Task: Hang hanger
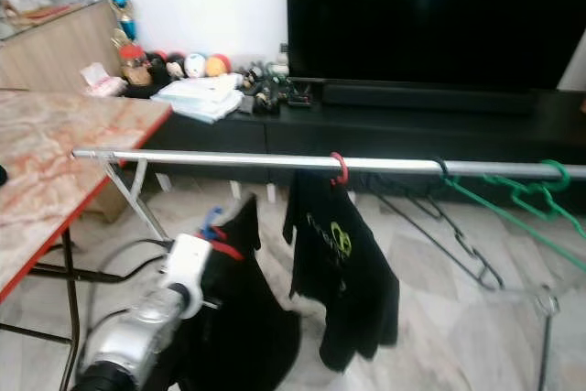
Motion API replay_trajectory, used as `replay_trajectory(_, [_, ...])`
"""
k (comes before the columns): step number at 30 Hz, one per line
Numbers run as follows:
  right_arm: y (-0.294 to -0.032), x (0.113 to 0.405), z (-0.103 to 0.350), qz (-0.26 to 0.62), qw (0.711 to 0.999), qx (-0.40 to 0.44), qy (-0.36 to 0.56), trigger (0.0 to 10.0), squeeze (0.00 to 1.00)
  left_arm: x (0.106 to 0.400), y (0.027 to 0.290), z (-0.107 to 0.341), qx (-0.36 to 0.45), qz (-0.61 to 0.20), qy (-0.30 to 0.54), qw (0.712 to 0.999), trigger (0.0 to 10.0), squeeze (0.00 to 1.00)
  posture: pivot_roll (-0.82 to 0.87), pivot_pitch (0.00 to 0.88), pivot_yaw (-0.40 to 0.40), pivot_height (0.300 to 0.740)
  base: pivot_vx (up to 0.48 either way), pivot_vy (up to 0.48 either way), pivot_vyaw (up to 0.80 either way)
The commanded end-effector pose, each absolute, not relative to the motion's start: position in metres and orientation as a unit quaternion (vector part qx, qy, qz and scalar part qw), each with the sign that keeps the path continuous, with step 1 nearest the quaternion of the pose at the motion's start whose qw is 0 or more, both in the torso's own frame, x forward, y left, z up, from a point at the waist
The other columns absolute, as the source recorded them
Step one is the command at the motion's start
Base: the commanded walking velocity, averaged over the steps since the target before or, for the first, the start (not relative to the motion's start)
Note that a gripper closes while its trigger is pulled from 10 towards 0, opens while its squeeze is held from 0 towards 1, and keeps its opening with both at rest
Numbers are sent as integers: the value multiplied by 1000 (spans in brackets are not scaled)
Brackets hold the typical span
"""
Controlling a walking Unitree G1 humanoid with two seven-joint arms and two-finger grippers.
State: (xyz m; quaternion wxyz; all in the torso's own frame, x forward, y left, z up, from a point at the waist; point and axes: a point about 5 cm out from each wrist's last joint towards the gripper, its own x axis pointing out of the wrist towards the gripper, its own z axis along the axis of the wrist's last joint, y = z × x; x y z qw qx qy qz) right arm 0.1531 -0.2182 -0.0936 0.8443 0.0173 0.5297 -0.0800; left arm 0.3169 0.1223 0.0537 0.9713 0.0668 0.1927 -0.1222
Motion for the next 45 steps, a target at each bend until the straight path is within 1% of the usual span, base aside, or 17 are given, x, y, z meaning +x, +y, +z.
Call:
replay_trajectory(1, [-208,158,-94,-72,847,27,526,10000,0,324,134,65,77,-113,174,975,10000,0,19,0,15,740,398,0,0])
replay_trajectory(3, [-208,158,-93,-69,847,26,527,10000,0,322,129,63,86,-151,182,968,10000,0,22,0,14,740,315,0,0])
replay_trajectory(4, [-208,159,-93,-64,847,22,527,10000,0,318,121,59,98,-202,194,955,10000,0,24,0,13,740,0,0,-600])
replay_trajectory(6, [-207,159,-93,-63,847,23,528,10000,0,312,114,55,107,-247,204,941,10000,0,23,0,14,740,0,0,-800])
replay_trajectory(8, [-206,160,-93,-57,847,20,529,10000,0,307,106,53,115,-280,206,931,10000,0,20,0,14,740,0,0,-800])
replay_trajectory(11, [-207,160,-93,-57,846,20,529,10000,0,308,100,56,113,-291,196,929,10000,0,18,0,15,740,0,0,-800])
replay_trajectory(14, [-207,161,-93,-60,847,21,528,10000,0,314,96,63,97,-282,183,937,10000,0,18,0,14,740,0,0,-800])
replay_trajectory(17, [-207,163,-92,-59,851,25,522,10000,0,321,94,71,94,-271,169,943,10000,0,19,0,14,740,0,0,0])
replay_trajectory(23, [-205,165,-91,-52,852,24,520,10000,0,326,93,81,102,-274,150,945,10000,0,19,0,15,740,0,0,0])
replay_trajectory(26, [-205,165,-91,-52,852,24,521,10000,0,332,94,87,97,-255,140,952,10000,0,18,0,12,740,0,0,0])
replay_trajectory(28, [-205,166,-91,-53,851,22,522,10000,0,344,100,95,97,-207,133,964,10000,0,14,0,12,740,0,0,0])
replay_trajectory(30, [-205,166,-91,-53,850,21,523,10000,0,347,101,96,97,-197,133,966,10000,0,14,0,12,740,0,0,0])
replay_trajectory(32, [-204,166,-91,-53,851,25,522,10000,0,353,106,97,103,-165,146,970,10000,0,12,0,12,740,0,0,0])
replay_trajectory(37, [-205,165,-91,-49,850,25,525,10000,0,359,108,98,107,-147,159,970,10000,0,8,0,7,740,0,0,0])
replay_trajectory(45, [-208,164,-91,-50,847,17,529,10000,0,366,102,99,93,-128,166,973,10000,0,-6,0,3,740,0,0,0])
